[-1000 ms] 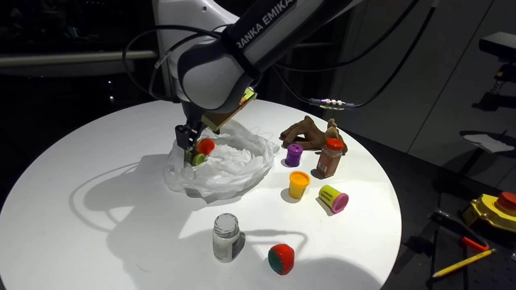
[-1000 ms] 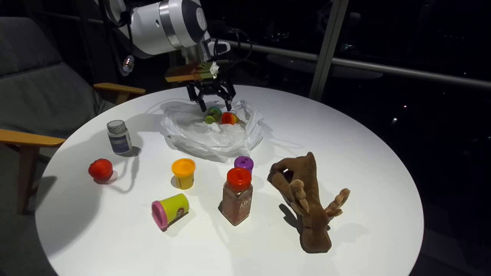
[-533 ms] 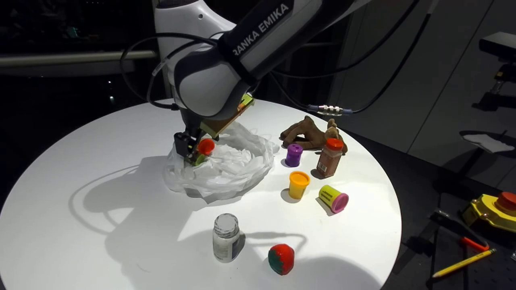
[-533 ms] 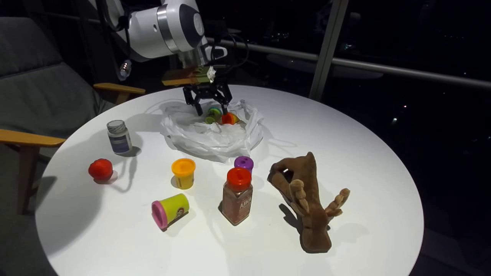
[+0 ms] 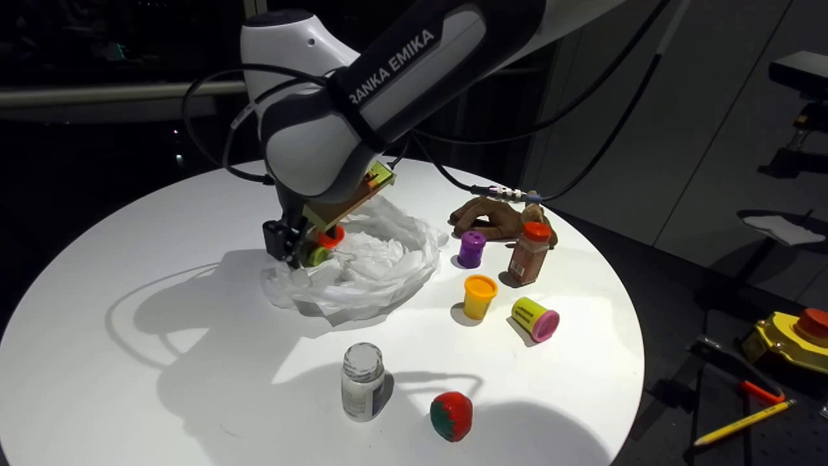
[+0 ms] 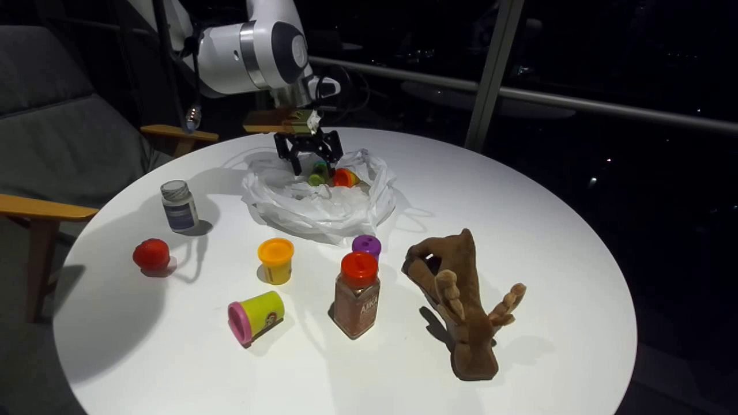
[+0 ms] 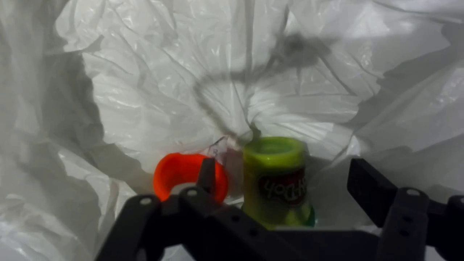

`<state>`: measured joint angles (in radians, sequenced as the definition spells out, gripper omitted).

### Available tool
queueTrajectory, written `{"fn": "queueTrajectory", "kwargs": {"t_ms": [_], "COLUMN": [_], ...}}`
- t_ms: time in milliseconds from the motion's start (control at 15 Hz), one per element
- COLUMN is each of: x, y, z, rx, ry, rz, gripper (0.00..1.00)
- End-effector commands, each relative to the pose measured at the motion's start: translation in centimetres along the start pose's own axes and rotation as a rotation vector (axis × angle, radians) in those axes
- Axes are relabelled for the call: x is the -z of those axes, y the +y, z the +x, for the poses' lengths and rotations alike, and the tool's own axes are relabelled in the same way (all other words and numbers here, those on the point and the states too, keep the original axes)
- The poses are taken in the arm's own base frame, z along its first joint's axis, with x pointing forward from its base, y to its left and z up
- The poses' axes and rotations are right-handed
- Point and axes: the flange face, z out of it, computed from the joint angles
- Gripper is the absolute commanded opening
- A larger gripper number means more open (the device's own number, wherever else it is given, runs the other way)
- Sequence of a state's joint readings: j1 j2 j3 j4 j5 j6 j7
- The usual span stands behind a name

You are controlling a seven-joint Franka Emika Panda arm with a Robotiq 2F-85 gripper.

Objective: Pick up the objects from the plastic bag and put them on the table.

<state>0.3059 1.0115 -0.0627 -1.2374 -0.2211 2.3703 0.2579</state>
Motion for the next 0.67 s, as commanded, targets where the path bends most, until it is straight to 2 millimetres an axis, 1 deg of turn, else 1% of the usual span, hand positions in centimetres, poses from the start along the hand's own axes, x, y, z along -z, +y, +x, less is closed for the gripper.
{"fn": "queueTrajectory", "kwargs": {"t_ms": [0,67,400,467,600], "x": [-0.1,-0.2,-0.6,-0.3,0.5], "y": [0.1,0.2,0.8,1.0,1.4], "z": [1.6,1.8,2.5,2.7,2.9], "rx": [-0.027,-0.029,-0.04,-0.046,-0.061], "ry": [0.008,0.01,0.012,0.014,0.022], "rz": [0.025,0.02,0.009,0.011,0.008], "gripper": [0.69,0.63,0.23,0.19,0.18]}}
